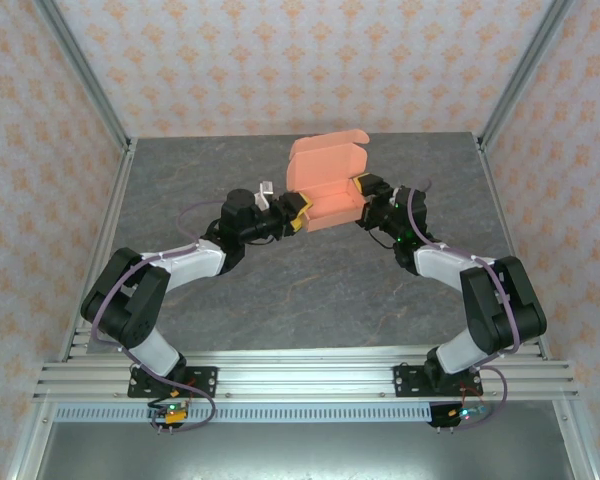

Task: Fold the paper box

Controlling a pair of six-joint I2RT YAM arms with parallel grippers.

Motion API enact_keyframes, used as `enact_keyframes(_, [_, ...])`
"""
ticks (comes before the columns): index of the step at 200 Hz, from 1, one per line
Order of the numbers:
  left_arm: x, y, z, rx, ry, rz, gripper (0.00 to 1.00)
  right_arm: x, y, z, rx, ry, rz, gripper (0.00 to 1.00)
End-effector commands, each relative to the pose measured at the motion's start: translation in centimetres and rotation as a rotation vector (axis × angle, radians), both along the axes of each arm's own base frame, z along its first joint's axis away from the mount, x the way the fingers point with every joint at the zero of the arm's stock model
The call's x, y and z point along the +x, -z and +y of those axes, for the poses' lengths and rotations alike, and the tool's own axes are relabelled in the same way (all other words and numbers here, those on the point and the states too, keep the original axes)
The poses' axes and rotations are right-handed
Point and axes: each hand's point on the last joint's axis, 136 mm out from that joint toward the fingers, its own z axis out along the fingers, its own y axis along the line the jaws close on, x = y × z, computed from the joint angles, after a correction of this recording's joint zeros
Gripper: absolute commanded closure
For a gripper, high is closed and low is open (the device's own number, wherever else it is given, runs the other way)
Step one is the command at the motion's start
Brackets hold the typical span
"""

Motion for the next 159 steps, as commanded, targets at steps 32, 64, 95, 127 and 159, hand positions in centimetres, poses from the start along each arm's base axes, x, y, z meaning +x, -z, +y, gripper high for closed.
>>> enact_keyframes(32, [-1.0,-2.6,-0.2,-0.031,0.029,-0.077,0.66,0.7,-0.7,-0.3,0.036,0.029,-0.018,0.47])
enact_keyframes(64, [-1.0,-2.6,-0.2,-0.027,0.029,-0.075,0.66,0.6,-0.8,-0.1,0.027,0.011,-0.029,0.54])
enact_keyframes(95, [-0.8,-2.9,-0.2,-0.02,0.027,-0.083,0.66,0.3,-0.5,0.2,0.007,-0.01,-0.035,0.6])
enact_keyframes(127, [-0.8,-3.0,-0.2,-0.017,0.028,-0.081,0.66,-0.3,0.3,-0.1,-0.053,-0.019,-0.025,0.5])
enact_keyframes(159, [-0.9,-2.9,-0.2,-0.008,0.028,-0.078,0.66,-0.5,-0.7,-0.2,-0.057,-0.017,-0.05,0.46])
